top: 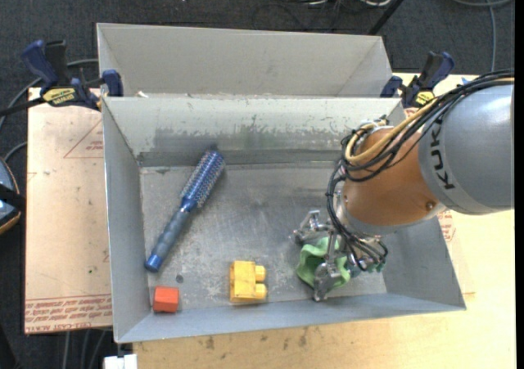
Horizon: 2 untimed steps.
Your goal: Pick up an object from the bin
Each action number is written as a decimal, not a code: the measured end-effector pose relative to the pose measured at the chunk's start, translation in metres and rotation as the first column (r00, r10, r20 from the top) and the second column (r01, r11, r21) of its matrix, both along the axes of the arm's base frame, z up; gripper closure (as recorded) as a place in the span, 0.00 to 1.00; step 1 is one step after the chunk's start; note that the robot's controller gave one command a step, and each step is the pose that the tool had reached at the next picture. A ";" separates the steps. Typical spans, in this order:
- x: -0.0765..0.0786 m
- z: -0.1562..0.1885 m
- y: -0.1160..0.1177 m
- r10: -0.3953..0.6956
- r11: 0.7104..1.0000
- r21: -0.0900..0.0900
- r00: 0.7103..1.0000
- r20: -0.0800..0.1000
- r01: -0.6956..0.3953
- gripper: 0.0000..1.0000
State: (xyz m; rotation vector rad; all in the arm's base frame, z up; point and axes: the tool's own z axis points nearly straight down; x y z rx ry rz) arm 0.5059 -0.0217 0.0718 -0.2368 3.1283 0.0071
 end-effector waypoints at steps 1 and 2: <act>0.002 0.004 0.000 0.002 1.000 -0.002 1.000 0.007 -0.002 1.00; 0.005 0.236 0.004 0.315 0.949 -0.008 0.949 0.006 -0.315 1.00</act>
Offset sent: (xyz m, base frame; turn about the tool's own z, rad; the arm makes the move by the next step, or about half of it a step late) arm 0.0000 0.0000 0.0000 0.0000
